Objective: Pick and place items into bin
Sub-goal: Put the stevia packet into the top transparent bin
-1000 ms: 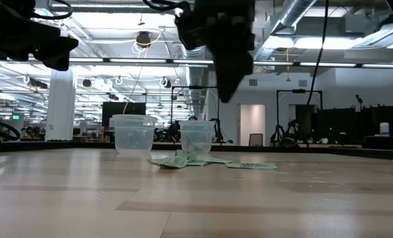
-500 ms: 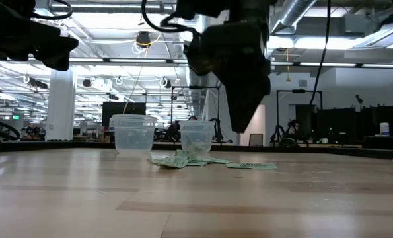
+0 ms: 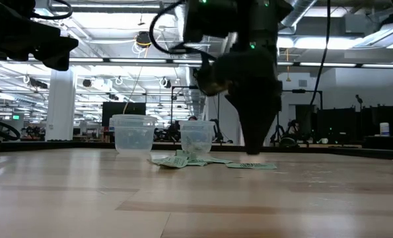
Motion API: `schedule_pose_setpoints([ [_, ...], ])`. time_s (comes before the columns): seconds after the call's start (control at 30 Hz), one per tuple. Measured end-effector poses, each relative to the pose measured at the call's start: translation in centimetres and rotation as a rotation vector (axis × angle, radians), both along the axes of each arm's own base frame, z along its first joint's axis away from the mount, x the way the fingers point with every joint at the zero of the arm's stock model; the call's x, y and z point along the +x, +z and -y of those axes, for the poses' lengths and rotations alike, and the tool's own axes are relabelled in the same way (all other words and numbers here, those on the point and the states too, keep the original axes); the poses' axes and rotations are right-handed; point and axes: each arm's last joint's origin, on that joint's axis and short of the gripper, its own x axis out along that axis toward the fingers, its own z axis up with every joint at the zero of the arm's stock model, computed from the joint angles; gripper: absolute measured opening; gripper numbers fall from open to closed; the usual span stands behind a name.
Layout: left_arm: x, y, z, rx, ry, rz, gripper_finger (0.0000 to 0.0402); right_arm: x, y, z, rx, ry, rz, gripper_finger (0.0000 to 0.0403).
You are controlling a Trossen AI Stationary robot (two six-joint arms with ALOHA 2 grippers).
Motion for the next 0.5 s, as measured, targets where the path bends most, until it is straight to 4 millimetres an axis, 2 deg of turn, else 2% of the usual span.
schedule_pose_setpoints([
  [0.17,0.0,0.0,0.0,0.000,0.000,0.000,0.0166,-0.6,-1.4,0.1,-0.003,0.005,-0.011,0.0108],
  [0.5,0.0,0.0,0.0,0.000,0.000,-0.001,0.0166,-1.0,-1.9,0.3,-0.008,0.100,-0.002,0.0108],
])
